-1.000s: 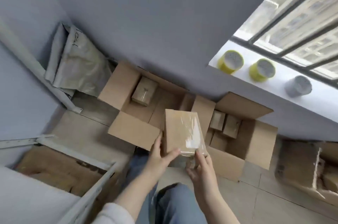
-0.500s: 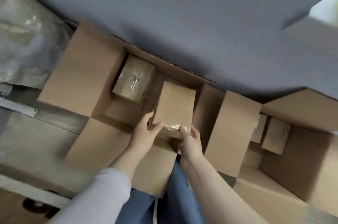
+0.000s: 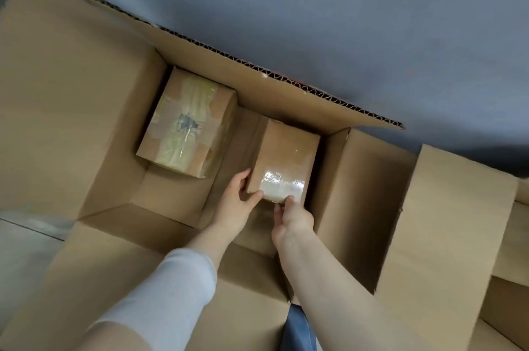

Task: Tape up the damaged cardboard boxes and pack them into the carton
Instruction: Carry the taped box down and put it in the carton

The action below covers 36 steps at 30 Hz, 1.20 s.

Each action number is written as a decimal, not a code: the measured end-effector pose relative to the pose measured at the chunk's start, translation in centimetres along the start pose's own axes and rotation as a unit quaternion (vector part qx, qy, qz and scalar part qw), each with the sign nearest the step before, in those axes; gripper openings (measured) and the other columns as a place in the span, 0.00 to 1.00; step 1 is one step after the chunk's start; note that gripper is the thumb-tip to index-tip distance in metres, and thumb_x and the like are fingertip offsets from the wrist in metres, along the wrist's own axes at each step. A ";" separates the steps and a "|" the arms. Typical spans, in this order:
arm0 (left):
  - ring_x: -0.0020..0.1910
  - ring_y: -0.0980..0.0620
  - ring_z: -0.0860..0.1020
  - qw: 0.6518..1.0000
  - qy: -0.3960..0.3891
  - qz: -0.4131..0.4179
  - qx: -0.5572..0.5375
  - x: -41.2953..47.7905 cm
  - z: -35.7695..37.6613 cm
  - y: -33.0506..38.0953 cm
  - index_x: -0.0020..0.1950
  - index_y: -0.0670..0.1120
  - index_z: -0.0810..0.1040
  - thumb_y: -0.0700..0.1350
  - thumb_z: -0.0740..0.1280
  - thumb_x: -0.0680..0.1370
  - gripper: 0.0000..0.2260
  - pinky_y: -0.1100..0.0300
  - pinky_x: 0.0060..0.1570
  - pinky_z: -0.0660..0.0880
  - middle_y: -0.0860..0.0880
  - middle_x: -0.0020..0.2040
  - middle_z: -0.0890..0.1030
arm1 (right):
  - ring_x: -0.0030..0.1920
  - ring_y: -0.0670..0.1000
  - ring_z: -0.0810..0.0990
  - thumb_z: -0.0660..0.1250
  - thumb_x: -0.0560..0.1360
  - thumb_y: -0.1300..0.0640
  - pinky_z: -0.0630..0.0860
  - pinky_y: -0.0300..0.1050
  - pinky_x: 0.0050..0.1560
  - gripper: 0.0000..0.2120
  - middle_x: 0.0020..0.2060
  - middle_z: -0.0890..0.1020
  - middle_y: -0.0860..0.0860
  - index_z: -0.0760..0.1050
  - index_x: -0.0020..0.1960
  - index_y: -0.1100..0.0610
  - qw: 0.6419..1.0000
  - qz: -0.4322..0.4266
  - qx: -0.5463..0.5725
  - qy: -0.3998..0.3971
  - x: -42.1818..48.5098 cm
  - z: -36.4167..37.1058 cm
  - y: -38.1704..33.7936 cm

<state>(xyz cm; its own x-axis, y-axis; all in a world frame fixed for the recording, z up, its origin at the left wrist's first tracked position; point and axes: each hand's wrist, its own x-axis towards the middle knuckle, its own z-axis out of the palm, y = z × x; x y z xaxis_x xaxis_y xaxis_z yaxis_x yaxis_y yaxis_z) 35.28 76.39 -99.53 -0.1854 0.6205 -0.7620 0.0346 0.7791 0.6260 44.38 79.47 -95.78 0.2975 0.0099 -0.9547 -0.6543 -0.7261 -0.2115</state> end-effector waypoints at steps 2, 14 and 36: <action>0.68 0.49 0.69 1.000 -0.002 0.000 -0.002 1.0 0.6 0.4 0.72 0.45 0.64 0.36 0.67 0.76 0.26 0.48 0.69 0.64 0.44 0.69 0.70 | 0.50 0.50 0.77 0.61 0.79 0.62 0.73 0.39 0.51 0.13 0.53 0.78 0.55 0.72 0.63 0.64 1.000 0.015 0.010 0.002 0.4 0.4 -0.5; 0.70 0.47 0.67 0.997 0.037 -0.058 0.021 0.5 1.8 1.7 0.76 0.54 0.55 0.46 0.62 0.80 0.27 0.58 0.60 0.66 0.48 0.73 0.65 | 0.44 0.55 0.82 0.56 0.81 0.48 0.79 0.50 0.46 0.15 0.44 0.80 0.57 0.70 0.50 0.60 0.992 0.048 -0.049 -0.110 0.1 0.9 0.0; 0.62 0.42 0.75 0.953 0.071 -0.132 -0.263 -47.9 -6.4 16.6 0.69 0.39 0.65 0.43 0.54 0.83 0.16 0.56 0.56 0.72 0.40 0.65 0.75 | 0.64 0.57 0.73 0.51 0.83 0.53 0.74 0.41 0.50 0.20 0.65 0.74 0.58 0.64 0.69 0.63 0.953 -0.053 -0.203 -0.221 -39.3 -24.2 -2.2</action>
<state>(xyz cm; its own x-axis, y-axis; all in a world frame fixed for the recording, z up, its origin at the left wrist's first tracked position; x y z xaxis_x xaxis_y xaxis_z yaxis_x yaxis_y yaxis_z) 38.41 59.03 -51.60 -0.2510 0.3616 -0.8979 -0.5219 0.7307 0.4402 50.96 64.00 -52.71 -0.0333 0.3213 -0.9464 -0.2882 -0.9098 -0.2987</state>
